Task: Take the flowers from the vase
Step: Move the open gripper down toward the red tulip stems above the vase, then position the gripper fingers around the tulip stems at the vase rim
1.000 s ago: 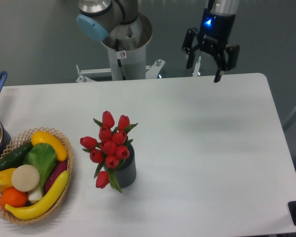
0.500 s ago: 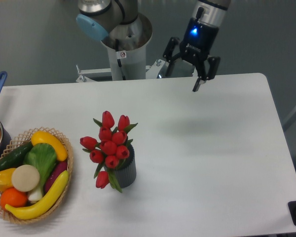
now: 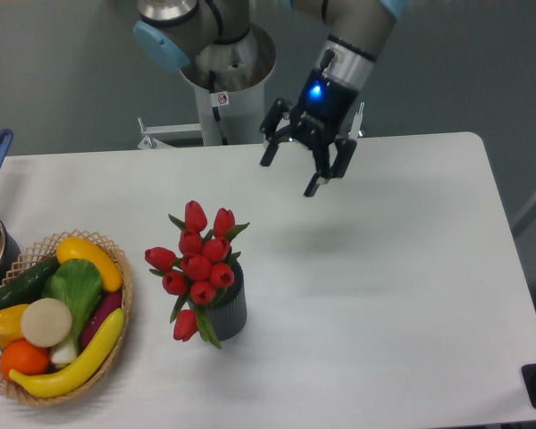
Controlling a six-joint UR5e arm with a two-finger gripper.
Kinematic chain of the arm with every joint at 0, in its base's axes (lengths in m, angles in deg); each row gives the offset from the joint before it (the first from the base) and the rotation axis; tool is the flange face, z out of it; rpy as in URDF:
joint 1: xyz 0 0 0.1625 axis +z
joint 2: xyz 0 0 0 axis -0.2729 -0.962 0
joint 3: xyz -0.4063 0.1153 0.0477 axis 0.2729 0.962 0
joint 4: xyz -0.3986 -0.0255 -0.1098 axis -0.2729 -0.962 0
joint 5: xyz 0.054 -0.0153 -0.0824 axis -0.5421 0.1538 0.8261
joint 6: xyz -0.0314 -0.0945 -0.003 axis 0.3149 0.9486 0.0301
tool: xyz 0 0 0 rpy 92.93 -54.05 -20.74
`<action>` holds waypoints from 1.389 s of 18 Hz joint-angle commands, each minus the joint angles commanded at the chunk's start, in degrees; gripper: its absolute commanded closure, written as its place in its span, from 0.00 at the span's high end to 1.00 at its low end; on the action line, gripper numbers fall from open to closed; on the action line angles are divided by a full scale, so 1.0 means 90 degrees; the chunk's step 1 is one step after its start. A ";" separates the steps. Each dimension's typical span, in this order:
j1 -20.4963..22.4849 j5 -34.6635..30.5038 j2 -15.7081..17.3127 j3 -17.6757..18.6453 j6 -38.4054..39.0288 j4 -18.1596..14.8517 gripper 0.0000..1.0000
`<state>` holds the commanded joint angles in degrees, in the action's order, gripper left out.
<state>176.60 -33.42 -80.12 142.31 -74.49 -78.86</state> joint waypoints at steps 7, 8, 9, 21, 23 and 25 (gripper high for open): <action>-0.0314 0.0839 -0.0713 -0.0107 0.0467 0.0731 1.00; -0.0333 0.0850 -0.0801 -0.0195 0.0759 0.0868 1.00; -0.0392 0.0850 -0.0889 -0.0273 0.0985 0.1024 1.00; -0.0900 0.0752 -0.1670 -0.0878 0.1319 0.1563 1.00; -0.1017 0.0752 -0.1778 -0.0947 0.1319 0.1563 1.00; -0.1105 0.0752 -0.1846 -0.0957 0.1319 0.1563 1.00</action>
<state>166.66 -26.65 -96.74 133.70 -62.62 -64.80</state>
